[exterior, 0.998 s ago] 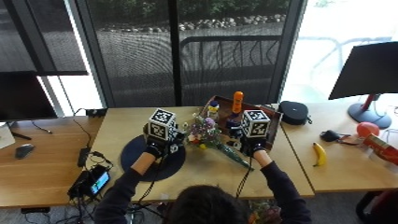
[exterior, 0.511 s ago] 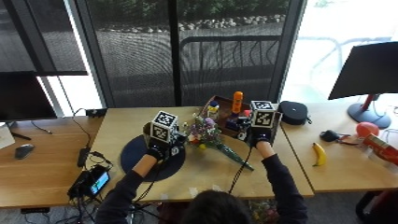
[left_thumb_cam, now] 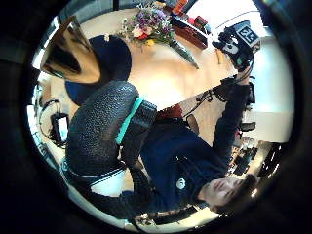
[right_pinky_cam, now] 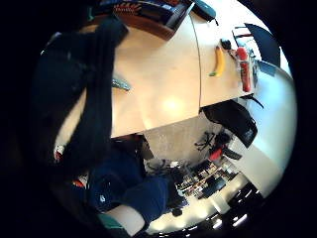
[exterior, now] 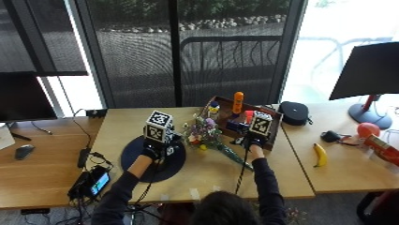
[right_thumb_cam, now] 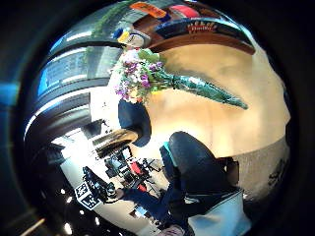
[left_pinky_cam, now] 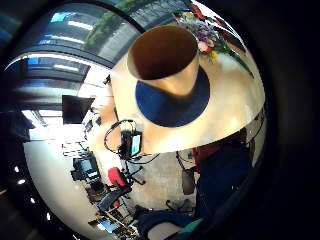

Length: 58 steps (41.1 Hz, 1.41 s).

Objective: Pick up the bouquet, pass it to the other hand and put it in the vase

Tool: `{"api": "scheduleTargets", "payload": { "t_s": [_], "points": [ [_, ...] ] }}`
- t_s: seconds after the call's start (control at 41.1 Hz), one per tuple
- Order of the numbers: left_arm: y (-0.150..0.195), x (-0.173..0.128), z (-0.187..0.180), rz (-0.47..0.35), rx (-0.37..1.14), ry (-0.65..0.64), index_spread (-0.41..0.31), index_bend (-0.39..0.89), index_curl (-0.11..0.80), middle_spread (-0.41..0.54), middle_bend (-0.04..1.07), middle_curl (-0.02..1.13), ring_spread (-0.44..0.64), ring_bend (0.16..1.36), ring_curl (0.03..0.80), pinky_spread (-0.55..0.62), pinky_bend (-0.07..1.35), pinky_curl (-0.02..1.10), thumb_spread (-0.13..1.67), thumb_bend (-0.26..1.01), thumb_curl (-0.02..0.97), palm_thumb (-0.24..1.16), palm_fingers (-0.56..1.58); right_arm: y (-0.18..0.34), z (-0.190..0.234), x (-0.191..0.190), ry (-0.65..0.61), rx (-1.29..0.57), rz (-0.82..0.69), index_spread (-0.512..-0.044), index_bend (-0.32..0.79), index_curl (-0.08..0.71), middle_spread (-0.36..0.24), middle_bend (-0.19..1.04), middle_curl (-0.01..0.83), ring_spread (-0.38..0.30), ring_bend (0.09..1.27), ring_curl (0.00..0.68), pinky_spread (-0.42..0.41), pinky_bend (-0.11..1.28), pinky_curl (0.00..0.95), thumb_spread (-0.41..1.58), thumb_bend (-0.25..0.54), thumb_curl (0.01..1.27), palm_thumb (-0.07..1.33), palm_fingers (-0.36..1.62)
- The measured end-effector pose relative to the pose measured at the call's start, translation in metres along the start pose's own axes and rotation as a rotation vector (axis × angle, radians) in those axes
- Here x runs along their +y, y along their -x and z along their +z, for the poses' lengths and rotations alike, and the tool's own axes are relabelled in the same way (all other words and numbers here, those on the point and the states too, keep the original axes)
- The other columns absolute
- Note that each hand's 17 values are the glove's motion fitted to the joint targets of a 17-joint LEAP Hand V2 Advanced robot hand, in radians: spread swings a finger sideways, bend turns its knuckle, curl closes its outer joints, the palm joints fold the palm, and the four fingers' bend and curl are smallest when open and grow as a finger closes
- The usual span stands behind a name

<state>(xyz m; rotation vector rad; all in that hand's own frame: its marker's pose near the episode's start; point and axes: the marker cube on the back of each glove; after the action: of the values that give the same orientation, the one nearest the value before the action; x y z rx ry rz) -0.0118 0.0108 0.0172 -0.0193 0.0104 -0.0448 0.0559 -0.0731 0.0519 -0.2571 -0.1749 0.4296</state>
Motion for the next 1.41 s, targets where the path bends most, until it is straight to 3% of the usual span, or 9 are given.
{"api": "scheduleTargets", "payload": {
  "t_s": [0.073,0.268,0.584,0.779,1.022,1.119,1.241,1.29,1.411],
  "points": [
    [0.0,0.002,0.003,0.004,0.001,0.011,0.084,0.14,0.284,0.426,0.2,0.23,0.52,0.48,0.199,0.48,0.24,0.27,1.19,-0.02,0.232,0.14,-0.04,-0.004,0.022,-0.007,0.092,-0.009,0.049,-0.089,0.07,0.085,0.101,0.23,0.335,0.021,0.68,0.34,0.243,0.77,0.388,1.09,-0.002,0.29,0.47,0.29],
    [0.0,0.002,0.01,0.001,-0.002,0.043,0.083,0.14,0.282,0.418,0.2,0.25,0.52,0.48,0.205,0.48,0.23,0.28,1.19,-0.01,0.242,0.16,-0.04,-0.013,0.054,-0.023,-0.123,-0.043,0.115,-0.101,0.11,0.11,0.075,0.23,0.353,-0.036,0.69,0.354,0.214,0.7,0.366,1.07,-0.008,0.31,0.54,0.28],
    [-0.002,0.005,0.005,-0.006,-0.06,0.075,0.082,0.14,0.277,0.412,0.19,0.28,0.52,0.48,0.214,0.48,0.23,0.3,1.2,-0.01,0.252,0.18,-0.04,-0.024,0.105,-0.048,-0.087,-0.115,0.251,-0.112,0.1,0.136,0.048,0.22,0.374,-0.085,0.68,0.364,0.221,0.69,0.354,1.05,-0.014,0.34,0.6,0.33],
    [-0.013,0.003,0.009,0.024,-0.047,0.112,0.082,0.14,0.275,0.408,0.19,0.29,0.52,0.48,0.218,0.48,0.22,0.3,1.21,-0.02,0.254,0.18,-0.04,-0.012,0.121,-0.048,-0.068,-0.143,0.149,-0.113,0.11,0.158,0.035,0.25,0.393,-0.099,0.68,0.372,0.221,0.6,0.336,1.05,-0.025,0.34,0.61,0.33],
    [-0.029,0.011,0.006,0.074,-0.041,0.139,0.082,0.14,0.272,0.407,0.19,0.29,0.53,0.48,0.224,0.49,0.22,0.31,1.21,-0.01,0.258,0.19,-0.05,-0.007,0.124,-0.064,-0.26,-0.088,0.208,-0.168,0.17,0.188,-0.031,0.37,0.432,-0.134,0.63,0.368,0.233,0.45,0.302,1.06,0.018,0.36,0.72,0.41],
    [-0.03,0.015,0.005,0.07,-0.062,0.15,0.082,0.14,0.271,0.407,0.19,0.29,0.53,0.48,0.226,0.49,0.22,0.31,1.21,-0.02,0.259,0.19,-0.05,-0.008,0.126,-0.062,-0.284,-0.108,0.227,-0.233,0.36,0.256,-0.075,0.32,0.42,-0.163,0.56,0.345,0.15,0.37,0.278,1.1,0.055,0.37,0.81,0.6],
    [-0.029,0.02,0.002,0.057,-0.075,0.161,0.082,0.14,0.27,0.407,0.19,0.3,0.53,0.48,0.227,0.49,0.22,0.32,1.21,-0.02,0.261,0.19,-0.05,-0.007,0.125,-0.06,-0.279,-0.093,0.251,-0.244,0.53,0.341,-0.109,0.27,0.422,-0.196,0.5,0.347,0.054,0.27,0.271,1.14,0.098,0.39,0.92,0.73],
    [-0.028,0.021,0.0,0.044,-0.08,0.158,0.082,0.14,0.27,0.407,0.19,0.3,0.53,0.48,0.228,0.49,0.22,0.32,1.21,-0.02,0.261,0.19,-0.05,-0.008,0.12,-0.063,-0.324,-0.076,0.25,-0.244,0.55,0.369,-0.12,0.26,0.425,-0.207,0.48,0.351,0.035,0.25,0.277,1.14,0.099,0.39,0.93,0.74],
    [-0.03,0.027,-0.004,0.003,-0.088,0.156,0.082,0.13,0.266,0.407,0.18,0.3,0.53,0.48,0.229,0.49,0.23,0.32,1.21,-0.02,0.262,0.19,-0.05,-0.012,0.12,-0.062,-0.331,-0.091,0.286,-0.248,0.35,0.344,-0.167,0.53,0.508,-0.233,0.58,0.376,-0.097,0.19,0.267,1.17,0.074,0.36,0.92,1.14]
  ]
}}
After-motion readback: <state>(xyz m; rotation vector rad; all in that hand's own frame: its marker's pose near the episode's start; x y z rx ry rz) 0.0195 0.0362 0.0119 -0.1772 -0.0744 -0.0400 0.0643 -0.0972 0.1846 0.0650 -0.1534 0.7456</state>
